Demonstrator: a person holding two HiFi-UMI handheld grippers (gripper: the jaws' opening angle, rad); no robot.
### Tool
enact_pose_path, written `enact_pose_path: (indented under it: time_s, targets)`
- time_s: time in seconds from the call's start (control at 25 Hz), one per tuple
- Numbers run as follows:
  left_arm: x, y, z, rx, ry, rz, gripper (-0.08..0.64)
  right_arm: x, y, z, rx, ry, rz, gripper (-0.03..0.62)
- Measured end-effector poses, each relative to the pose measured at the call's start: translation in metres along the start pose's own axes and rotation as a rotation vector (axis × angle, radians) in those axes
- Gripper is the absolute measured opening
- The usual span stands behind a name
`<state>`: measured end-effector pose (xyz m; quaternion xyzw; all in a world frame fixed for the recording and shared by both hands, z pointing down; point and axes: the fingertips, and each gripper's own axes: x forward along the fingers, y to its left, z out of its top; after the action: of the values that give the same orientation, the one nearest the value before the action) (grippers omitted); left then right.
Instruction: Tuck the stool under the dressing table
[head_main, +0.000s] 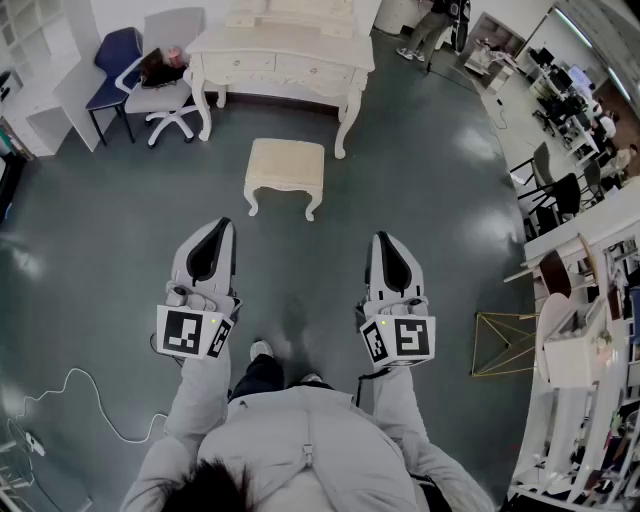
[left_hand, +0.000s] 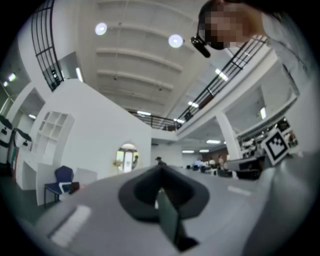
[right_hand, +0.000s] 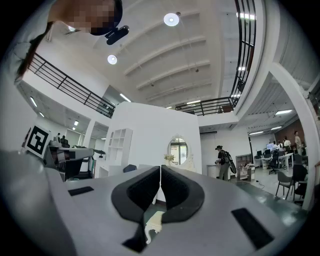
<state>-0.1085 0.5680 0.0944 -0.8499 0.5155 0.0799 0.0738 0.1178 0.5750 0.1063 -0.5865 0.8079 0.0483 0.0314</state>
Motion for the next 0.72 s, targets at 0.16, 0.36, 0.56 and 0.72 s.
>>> enact_pose_path:
  time_s: [0.16, 0.36, 0.56, 0.72]
  targets:
    - [-0.006, -0.009, 0.002, -0.012, 0.000, 0.014, 0.005, -0.009, -0.004, 0.001, -0.001, -0.004, 0.005, 0.002]
    - [-0.008, -0.012, 0.001, -0.021, 0.005, 0.027, 0.005, -0.014, -0.007, 0.001, 0.004, -0.002, 0.007, 0.002]
    - [0.001, -0.014, 0.002, -0.019, -0.007, 0.010, 0.005, -0.009, -0.011, 0.001, -0.005, -0.004, -0.004, 0.002]
    - [0.009, -0.003, 0.003, -0.017, -0.017, 0.003, 0.005, 0.002, -0.011, 0.004, -0.003, -0.022, -0.014, 0.002]
